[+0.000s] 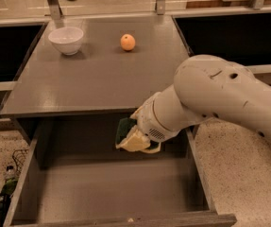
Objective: Pick sponge from top drawer and place on counter
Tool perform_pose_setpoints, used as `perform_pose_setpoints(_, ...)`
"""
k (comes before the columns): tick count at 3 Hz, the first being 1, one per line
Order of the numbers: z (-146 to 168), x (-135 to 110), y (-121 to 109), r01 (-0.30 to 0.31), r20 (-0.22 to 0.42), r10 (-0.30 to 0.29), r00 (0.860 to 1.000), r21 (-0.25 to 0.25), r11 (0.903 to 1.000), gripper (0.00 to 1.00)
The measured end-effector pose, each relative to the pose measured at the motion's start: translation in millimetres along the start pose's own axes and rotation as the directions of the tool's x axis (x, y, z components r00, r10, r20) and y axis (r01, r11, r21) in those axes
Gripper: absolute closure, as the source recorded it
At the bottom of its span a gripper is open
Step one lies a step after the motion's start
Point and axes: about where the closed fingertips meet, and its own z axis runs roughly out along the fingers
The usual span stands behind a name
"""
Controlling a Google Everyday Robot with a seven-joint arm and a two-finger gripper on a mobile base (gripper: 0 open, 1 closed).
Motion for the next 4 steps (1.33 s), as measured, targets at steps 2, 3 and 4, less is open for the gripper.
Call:
perform_pose_setpoints(2, 2.2, -55.4, -74.3, 0.038, 0.005, -0.038, 0.999, -0.009, 0.9992, 1.0)
perform_pose_setpoints(3, 1.9, -55.1, -78.7, 0.031, 0.007, -0.031, 0.999, -0.007, 0.9995, 1.0)
perform_pose_setpoints(4, -0.8, -52.6, -112.9, -0.019, 0.027, 0.019, 0.999, 0.011, 0.9998, 1.0)
